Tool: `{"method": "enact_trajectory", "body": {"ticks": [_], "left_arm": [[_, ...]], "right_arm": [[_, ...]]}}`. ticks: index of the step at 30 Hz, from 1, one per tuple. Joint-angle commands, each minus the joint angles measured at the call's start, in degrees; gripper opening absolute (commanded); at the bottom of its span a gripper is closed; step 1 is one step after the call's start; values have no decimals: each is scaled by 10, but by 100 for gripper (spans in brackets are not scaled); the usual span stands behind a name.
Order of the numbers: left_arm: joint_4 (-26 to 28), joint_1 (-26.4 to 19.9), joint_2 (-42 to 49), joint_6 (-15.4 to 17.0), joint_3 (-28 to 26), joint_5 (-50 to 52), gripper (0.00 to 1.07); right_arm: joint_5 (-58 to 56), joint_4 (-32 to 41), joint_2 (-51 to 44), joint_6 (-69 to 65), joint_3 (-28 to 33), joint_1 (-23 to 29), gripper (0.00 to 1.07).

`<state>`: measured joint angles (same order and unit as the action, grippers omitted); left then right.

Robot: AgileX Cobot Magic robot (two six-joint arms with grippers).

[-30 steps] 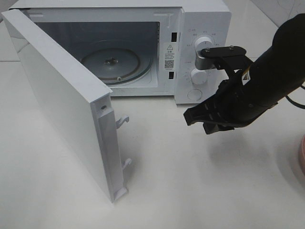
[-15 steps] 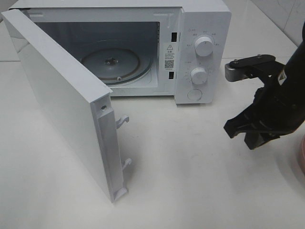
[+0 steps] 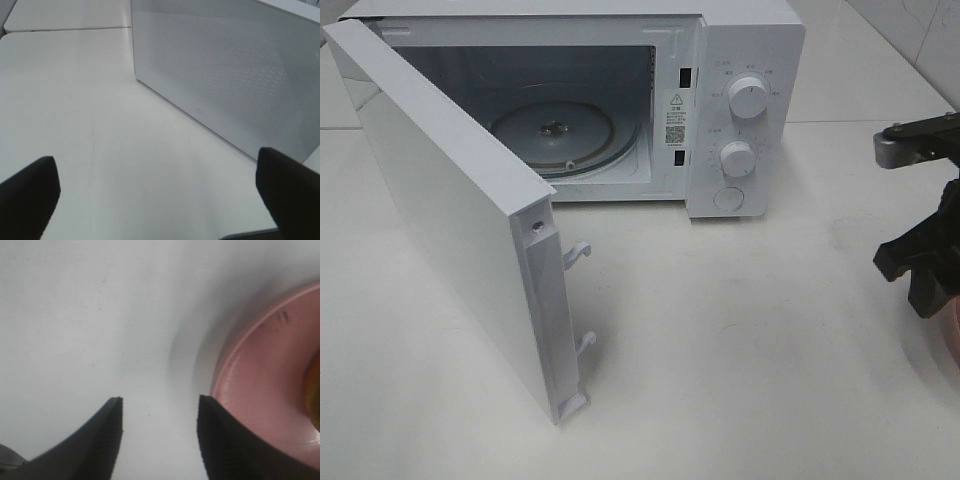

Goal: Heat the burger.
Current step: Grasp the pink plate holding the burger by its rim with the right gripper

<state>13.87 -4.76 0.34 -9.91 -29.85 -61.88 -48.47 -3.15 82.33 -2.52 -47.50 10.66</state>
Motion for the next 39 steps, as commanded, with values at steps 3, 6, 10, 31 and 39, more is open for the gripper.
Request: {"method": "enact_trajectory", "body": {"ticks": [3,6,10,31,39], "left_arm": [[3,-2,12,1,3,1,100],[3,-2,12,1,3,1,100],[3,-2,12,1,3,1,100],[3,-2,12,1,3,1,100],[3,-2,12,1,3,1,100]], "right_arm": [[6,-44,-32,3,25,-41,83],[22,-48,-42,2,46,-61,90],[46,-48,-46,2,67,-66,90],[187,-51,58,-29,111,-100,84],[212,-51,111,-35,111,-106,83]]}}
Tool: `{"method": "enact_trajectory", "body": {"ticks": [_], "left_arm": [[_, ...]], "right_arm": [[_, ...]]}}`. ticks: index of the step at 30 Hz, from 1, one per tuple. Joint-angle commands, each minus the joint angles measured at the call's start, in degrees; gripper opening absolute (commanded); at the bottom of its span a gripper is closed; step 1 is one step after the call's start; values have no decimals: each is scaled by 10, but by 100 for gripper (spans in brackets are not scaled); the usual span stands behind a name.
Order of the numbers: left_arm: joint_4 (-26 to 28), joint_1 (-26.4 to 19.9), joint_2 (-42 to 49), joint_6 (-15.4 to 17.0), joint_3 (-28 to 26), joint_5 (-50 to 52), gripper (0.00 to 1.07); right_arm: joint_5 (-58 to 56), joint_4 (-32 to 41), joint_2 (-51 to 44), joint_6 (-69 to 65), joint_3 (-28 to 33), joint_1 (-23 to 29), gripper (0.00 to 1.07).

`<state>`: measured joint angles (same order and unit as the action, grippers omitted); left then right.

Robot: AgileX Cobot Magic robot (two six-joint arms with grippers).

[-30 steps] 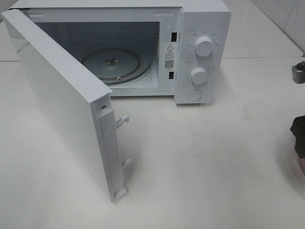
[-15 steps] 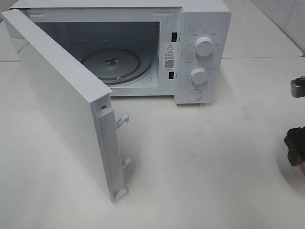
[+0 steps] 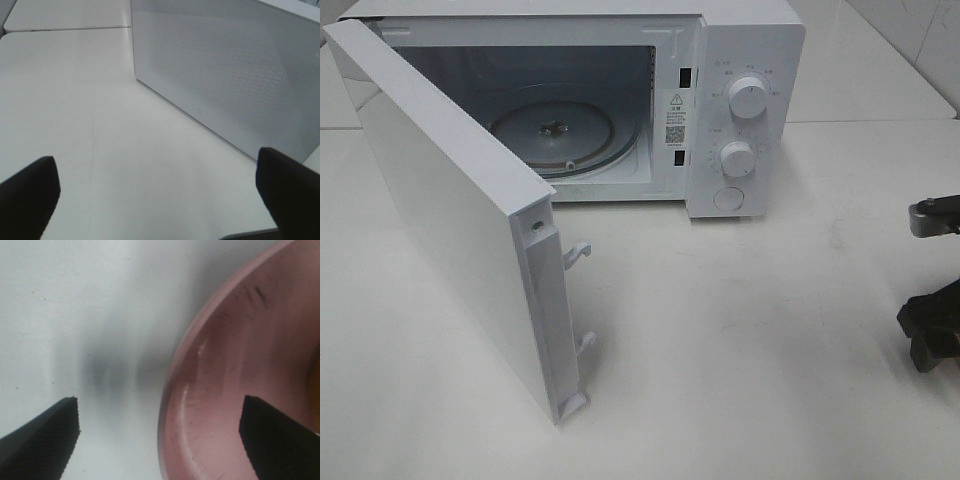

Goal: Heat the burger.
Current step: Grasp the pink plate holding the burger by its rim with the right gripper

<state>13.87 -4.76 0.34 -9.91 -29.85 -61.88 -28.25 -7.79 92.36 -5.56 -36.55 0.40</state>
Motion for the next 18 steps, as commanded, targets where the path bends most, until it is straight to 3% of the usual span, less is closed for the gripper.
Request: {"method": "enact_trajectory", "body": {"ticks": [1,14,18], "left_arm": [[3,-2,12,1,3,1,100],[3,-2,12,1,3,1,100],[3,-2,12,1,3,1,100]], "right_arm": [[15,-5,14,-5,2,-3,83],[40,-7,57,-5,2,-3,79],[43,-13,58,-6,2,-3,70]]}}
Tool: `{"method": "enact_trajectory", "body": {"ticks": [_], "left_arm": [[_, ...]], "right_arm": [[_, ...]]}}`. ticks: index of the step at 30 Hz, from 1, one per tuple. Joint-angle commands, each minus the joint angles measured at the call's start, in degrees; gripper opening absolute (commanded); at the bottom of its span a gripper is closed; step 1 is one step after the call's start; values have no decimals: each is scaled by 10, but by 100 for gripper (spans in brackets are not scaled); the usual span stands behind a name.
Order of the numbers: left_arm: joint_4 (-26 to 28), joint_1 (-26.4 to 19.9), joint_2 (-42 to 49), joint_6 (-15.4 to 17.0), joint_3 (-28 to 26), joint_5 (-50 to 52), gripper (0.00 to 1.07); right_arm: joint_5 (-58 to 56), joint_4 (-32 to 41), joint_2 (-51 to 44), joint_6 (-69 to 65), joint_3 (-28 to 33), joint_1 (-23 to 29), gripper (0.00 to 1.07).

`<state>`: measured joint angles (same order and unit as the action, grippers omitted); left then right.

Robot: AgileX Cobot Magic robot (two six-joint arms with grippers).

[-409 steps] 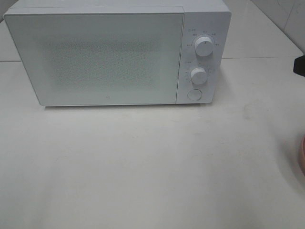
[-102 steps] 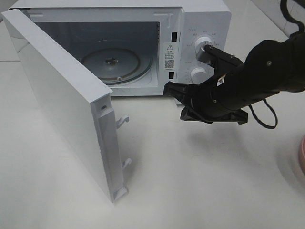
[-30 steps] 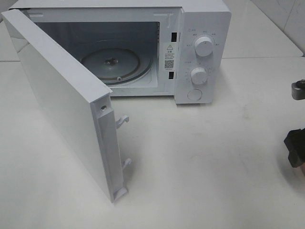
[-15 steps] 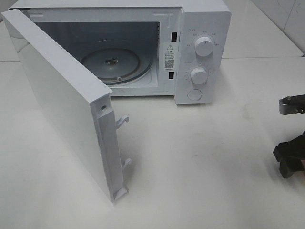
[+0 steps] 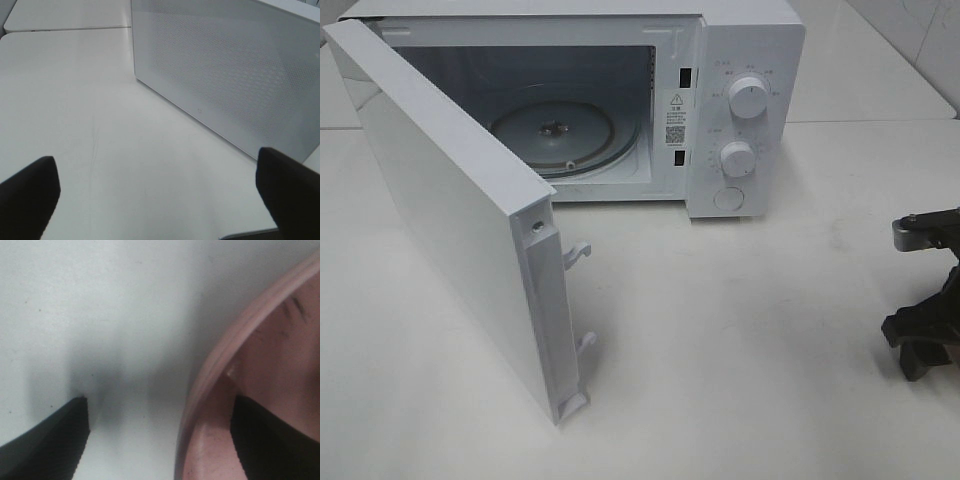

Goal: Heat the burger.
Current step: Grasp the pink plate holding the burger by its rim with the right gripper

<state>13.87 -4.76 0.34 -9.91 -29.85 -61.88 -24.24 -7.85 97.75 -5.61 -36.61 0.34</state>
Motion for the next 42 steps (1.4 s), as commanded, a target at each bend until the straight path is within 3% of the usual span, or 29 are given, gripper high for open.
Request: {"method": "enact_trajectory", "body": {"ticks": [1,4,6,8,9,10,12,13,15,29,42], "left_arm": [[3,-2,12,1,3,1,100],[3,-2,12,1,3,1,100],[3,-2,12,1,3,1,100],[3,-2,12,1,3,1,100],[3,-2,12,1,3,1,100],[3,-2,12,1,3,1,100],[3,-2,12,1,3,1,100],[3,-2,12,1,3,1,100],[3,-2,12,1,3,1,100],[3,-2,12,1,3,1,100],[3,-2,12,1,3,1,100]], "right_arm": [[3,-18,5,-13,2,-3,67],[3,-25,5,-26,2,-3,59],[3,-36,5,-43,2,-3,43],[3,-39,5,-45,2,-3,37],[3,-42,5,-45,2,-3,25],[3,-42,5,-45,2,-3,25],[3,-42,5,-45,2,-3,11],[3,-42,5,-45,2,-3,11],[-3,-42,5,-45,2,-3,1],[-42,-51,-19,-56,-4,-1,0],[-92,-171,-27,-183,-4,79,0]]}}
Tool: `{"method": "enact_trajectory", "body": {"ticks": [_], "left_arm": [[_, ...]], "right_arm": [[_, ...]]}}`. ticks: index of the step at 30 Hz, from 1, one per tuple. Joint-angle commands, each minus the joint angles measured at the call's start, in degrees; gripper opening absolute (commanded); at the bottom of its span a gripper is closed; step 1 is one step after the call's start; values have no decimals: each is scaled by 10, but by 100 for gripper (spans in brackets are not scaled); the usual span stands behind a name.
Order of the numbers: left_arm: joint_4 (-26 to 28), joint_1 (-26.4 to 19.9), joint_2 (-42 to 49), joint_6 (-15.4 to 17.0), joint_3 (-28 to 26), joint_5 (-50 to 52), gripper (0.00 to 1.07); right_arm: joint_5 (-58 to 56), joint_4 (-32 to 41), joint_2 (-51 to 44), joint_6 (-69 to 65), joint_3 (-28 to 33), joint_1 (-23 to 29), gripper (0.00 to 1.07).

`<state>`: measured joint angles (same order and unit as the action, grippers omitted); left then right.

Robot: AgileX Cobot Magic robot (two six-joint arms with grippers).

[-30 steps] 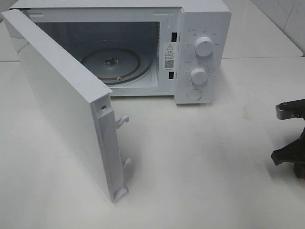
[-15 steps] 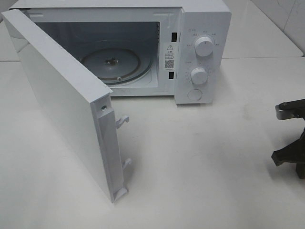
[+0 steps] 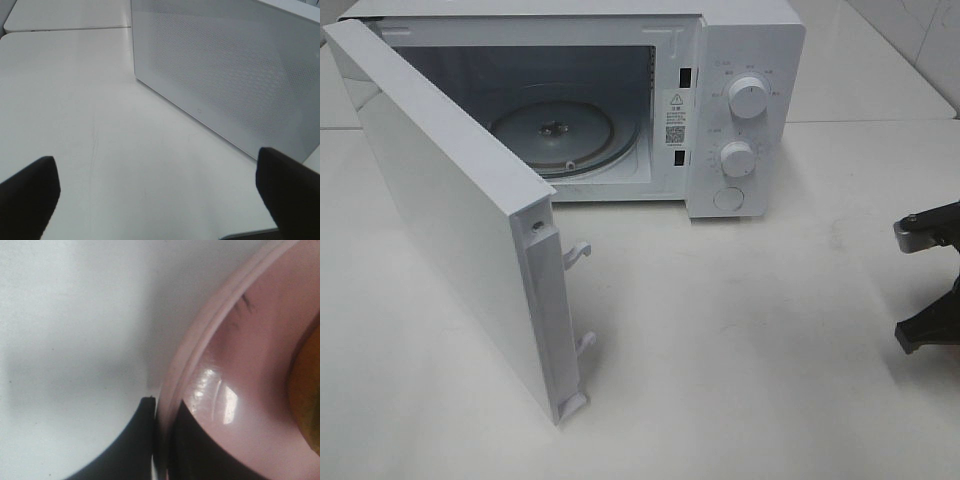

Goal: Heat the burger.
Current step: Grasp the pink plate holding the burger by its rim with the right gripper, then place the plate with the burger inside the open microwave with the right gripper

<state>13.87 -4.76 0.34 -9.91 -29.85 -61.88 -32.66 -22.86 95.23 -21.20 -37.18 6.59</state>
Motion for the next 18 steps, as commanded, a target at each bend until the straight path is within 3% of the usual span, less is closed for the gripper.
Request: {"method": "enact_trajectory", "body": {"ticks": [1,11,18], "left_arm": [[3,-2,12,1,3,1,100],[3,-2,12,1,3,1,100],[3,-2,12,1,3,1,100]], "right_arm": [[-11,-25,-2,-30,2,22,0],[-50,-70,-2,-70,2,73,0],[-92,-97,-57,-77,2,104,0]]}}
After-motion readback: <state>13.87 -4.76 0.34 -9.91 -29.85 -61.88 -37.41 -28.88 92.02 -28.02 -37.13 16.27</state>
